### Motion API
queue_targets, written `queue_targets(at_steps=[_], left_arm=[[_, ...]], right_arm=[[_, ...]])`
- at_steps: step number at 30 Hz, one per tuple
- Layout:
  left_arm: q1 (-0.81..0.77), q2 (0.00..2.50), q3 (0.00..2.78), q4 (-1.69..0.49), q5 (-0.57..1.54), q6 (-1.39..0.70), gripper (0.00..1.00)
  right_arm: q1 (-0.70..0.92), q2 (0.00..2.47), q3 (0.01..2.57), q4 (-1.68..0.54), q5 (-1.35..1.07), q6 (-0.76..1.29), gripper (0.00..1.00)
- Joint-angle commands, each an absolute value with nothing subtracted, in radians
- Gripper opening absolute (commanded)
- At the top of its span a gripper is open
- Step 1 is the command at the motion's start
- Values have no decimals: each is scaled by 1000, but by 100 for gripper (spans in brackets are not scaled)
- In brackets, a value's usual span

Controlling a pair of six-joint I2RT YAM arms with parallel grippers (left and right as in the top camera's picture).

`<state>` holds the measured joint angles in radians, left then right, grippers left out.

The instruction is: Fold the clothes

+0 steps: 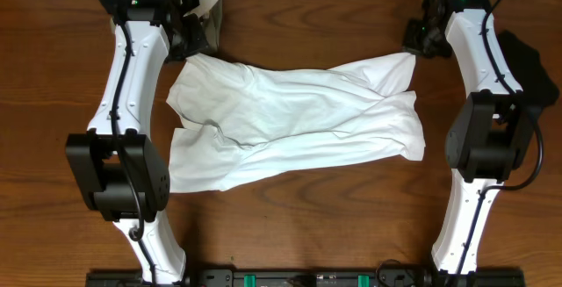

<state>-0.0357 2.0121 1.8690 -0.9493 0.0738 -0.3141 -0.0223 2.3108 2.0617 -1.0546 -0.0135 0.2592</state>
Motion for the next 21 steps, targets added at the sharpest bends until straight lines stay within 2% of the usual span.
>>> queue_targets(at_steps=[1, 9, 21], left_arm=[[-41, 1956, 1869, -979, 123, -308, 6], [-11, 1934, 1869, -1022, 116, -310, 6], [62, 1934, 1869, -1066, 117, -327, 6]], right_arm=[[-21, 2236, 2082, -1087, 21, 280, 1], [-72, 2185, 2082, -1194, 123, 356, 1], [-159, 2184, 2082, -1227, 48, 306, 1]])
